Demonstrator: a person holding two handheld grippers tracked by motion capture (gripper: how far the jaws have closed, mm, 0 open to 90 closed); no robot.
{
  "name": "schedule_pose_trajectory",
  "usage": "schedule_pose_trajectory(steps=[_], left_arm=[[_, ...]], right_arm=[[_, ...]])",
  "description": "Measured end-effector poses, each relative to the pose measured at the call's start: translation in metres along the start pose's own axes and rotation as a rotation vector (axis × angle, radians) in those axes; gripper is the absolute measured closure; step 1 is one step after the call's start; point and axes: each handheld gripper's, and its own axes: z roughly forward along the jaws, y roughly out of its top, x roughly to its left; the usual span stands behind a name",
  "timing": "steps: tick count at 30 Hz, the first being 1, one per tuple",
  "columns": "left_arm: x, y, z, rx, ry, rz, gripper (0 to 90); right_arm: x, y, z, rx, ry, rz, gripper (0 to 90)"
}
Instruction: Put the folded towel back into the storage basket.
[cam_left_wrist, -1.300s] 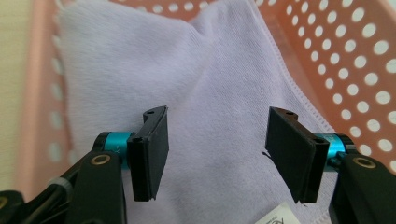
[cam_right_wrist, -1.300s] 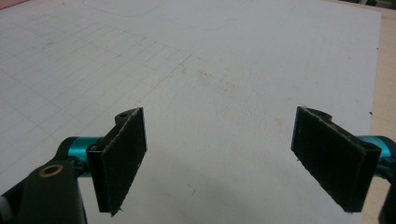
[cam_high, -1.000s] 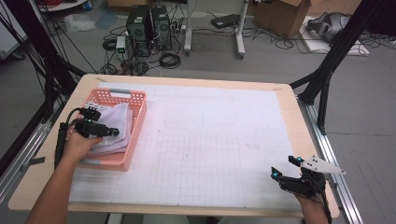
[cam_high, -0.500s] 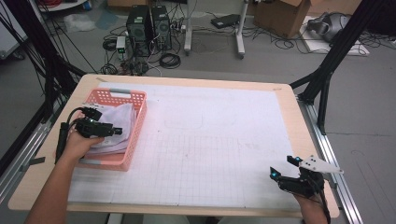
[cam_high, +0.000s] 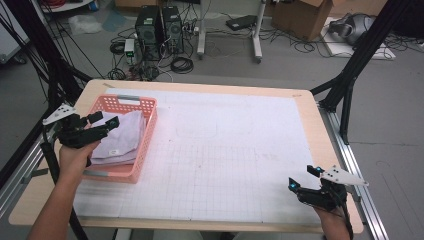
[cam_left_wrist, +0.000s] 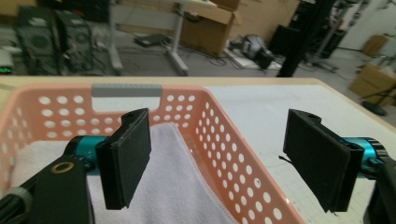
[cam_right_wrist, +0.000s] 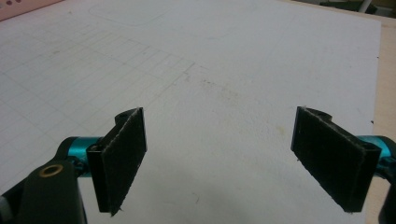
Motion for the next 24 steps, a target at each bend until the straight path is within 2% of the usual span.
schedule_pose_trajectory(steps=[2,4,5,8,11,14,16,20,22,24], left_arm=[[-0.011,-0.003,-0.002,-0.029,-0.065,0.011,20.6],[-0.021,-0.005,-0.001,-0.033,-0.078,0.03,19.9],[-0.026,-0.006,-0.001,-0.041,-0.11,0.043,20.4],[-0.039,-0.006,-0.002,-0.052,-0.155,0.075,21.1],[-0.052,-0.007,-0.002,-0.07,-0.209,0.083,21.8],[-0.065,-0.009,-0.003,-0.072,-0.215,0.126,23.0],[-0.072,-0.012,-0.002,-0.076,-0.238,0.122,23.1],[-0.086,-0.015,0.002,-0.084,-0.265,0.141,23.1],[-0.093,-0.018,0.004,-0.09,-0.285,0.133,23.1],[-0.102,-0.024,0.006,-0.07,-0.311,0.14,23.0]], right_arm=[[0.0,0.0,0.0,-0.001,0.0,-0.001,17.0],[-0.001,0.0,-0.001,-0.006,-0.001,0.002,17.0],[-0.001,0.0,-0.002,-0.005,-0.002,0.005,17.0],[-0.002,0.0,-0.003,-0.014,-0.002,0.002,17.0],[-0.003,0.0,-0.005,-0.021,0.0,0.008,17.0],[-0.004,0.0,-0.005,-0.023,0.003,0.012,17.0],[-0.005,-0.001,-0.006,-0.025,0.004,0.014,17.0],[-0.005,-0.001,-0.008,-0.032,0.005,0.022,17.0],[-0.005,-0.001,-0.009,-0.033,0.006,0.021,17.0],[-0.004,0.0,-0.01,-0.033,0.004,0.01,17.0]])
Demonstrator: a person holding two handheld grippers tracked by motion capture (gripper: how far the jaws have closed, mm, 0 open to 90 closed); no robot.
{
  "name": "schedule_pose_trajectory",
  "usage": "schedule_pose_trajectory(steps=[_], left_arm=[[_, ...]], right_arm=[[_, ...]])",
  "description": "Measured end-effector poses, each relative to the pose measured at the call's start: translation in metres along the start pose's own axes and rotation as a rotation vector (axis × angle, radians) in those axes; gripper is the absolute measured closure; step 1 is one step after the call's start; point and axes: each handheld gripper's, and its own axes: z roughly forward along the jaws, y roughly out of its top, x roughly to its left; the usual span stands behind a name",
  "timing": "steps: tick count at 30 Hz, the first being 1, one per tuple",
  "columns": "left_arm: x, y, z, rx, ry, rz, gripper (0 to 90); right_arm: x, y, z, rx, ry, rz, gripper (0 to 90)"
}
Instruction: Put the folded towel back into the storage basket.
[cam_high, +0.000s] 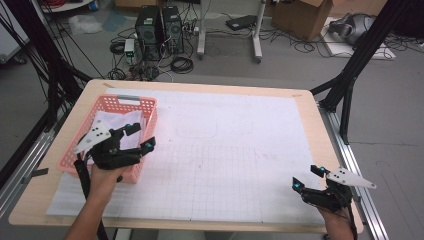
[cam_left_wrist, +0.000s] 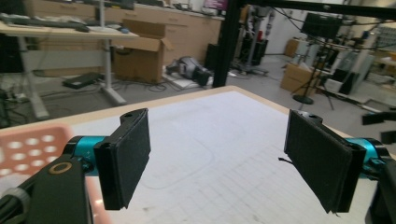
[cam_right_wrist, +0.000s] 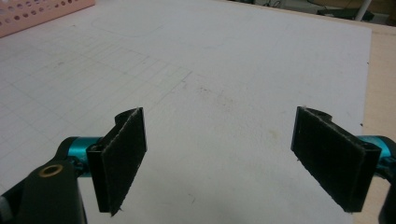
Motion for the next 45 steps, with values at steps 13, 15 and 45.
schedule_pose_trajectory(steps=[13,15,45], left_arm=[[-0.036,-0.019,0.018,0.047,-0.087,0.015,23.5],[-0.038,-0.024,0.019,0.058,-0.093,0.01,23.5],[-0.055,-0.041,0.038,0.124,-0.165,0.017,23.9]], right_arm=[[0.003,0.003,-0.007,-0.016,-0.003,-0.008,17.0],[0.003,0.003,-0.007,-0.015,-0.005,-0.009,17.0],[0.009,0.001,-0.002,-0.002,0.01,-0.019,17.0]])
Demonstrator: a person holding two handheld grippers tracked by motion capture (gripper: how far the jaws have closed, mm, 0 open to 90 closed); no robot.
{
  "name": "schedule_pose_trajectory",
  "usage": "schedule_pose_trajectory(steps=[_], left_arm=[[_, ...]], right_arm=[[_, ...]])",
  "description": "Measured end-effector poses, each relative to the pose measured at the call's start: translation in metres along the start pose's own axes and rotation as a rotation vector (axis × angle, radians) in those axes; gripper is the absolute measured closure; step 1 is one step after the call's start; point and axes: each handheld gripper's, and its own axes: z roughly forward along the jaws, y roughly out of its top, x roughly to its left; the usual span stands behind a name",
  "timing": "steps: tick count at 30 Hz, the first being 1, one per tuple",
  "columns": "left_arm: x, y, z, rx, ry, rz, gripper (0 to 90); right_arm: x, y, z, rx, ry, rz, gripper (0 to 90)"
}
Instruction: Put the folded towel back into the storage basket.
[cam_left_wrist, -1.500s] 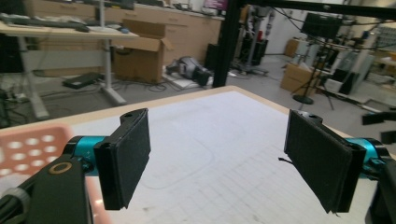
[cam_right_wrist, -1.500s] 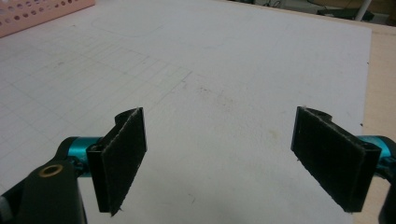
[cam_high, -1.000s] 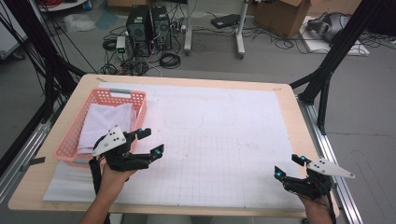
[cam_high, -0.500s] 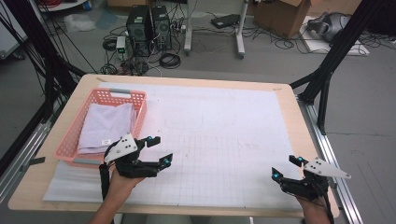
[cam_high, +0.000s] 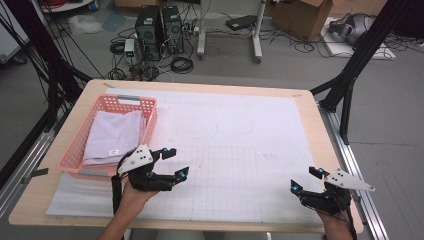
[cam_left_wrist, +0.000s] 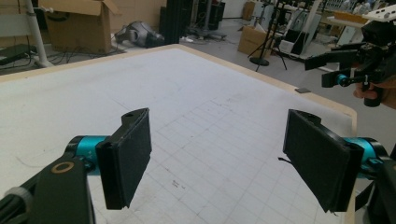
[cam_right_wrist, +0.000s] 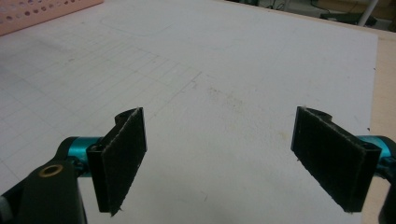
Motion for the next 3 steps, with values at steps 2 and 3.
schedule_pose_trajectory(steps=[2,3], left_arm=[[-0.0005,-0.0003,0.0004,0.004,0.002,-0.001,23.9],[-0.0009,-0.0003,0.0006,0.001,0.004,-0.002,23.9]], right_arm=[[-0.0008,-0.0001,-0.0003,0.0,0.001,0.003,17.0],[-0.0008,-0.0001,-0.0003,0.0,0.001,0.003,17.0]])
